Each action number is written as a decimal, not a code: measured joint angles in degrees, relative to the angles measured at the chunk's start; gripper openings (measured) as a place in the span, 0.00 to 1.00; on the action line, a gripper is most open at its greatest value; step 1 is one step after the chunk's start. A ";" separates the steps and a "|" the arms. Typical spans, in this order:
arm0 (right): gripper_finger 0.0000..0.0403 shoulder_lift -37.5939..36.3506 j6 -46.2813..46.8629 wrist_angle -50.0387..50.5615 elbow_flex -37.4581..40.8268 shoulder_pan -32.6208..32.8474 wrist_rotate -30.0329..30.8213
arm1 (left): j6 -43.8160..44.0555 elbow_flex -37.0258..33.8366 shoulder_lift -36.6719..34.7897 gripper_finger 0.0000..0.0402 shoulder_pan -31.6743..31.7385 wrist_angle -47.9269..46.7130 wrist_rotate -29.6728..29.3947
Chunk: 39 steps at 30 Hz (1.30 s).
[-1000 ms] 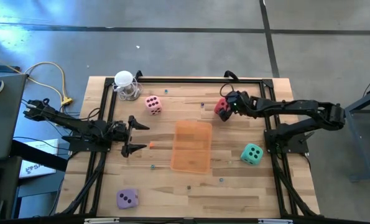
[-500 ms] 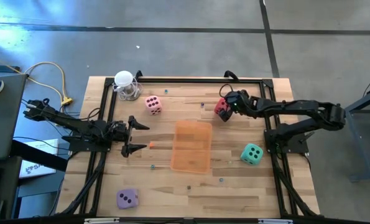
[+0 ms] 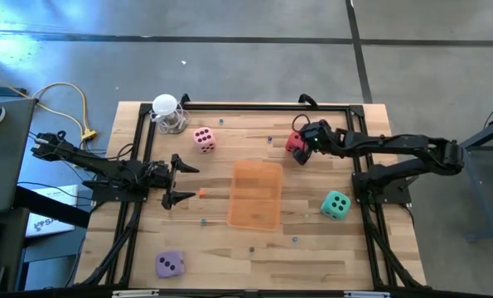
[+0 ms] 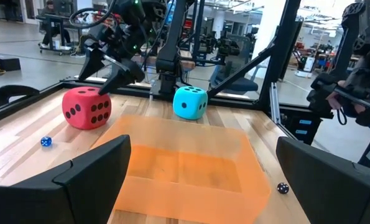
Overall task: Pick & Place Dice
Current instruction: Put the large red die into the orange bin
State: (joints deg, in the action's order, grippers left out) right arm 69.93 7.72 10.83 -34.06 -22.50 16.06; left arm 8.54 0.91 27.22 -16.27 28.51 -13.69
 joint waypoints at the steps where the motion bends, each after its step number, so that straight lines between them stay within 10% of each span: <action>1: 0.99 0.27 -0.09 0.31 0.00 0.00 0.08 | 0.00 0.00 0.00 0.97 0.02 0.00 0.00; 39: 0.99 8.74 0.85 -3.21 -0.26 -3.89 -2.56 | 0.33 -0.01 0.02 0.97 0.01 0.01 0.00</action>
State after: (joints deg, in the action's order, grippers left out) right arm 78.67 8.58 7.62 -34.33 -26.39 13.50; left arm 8.86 0.90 27.24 -16.26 28.53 -13.69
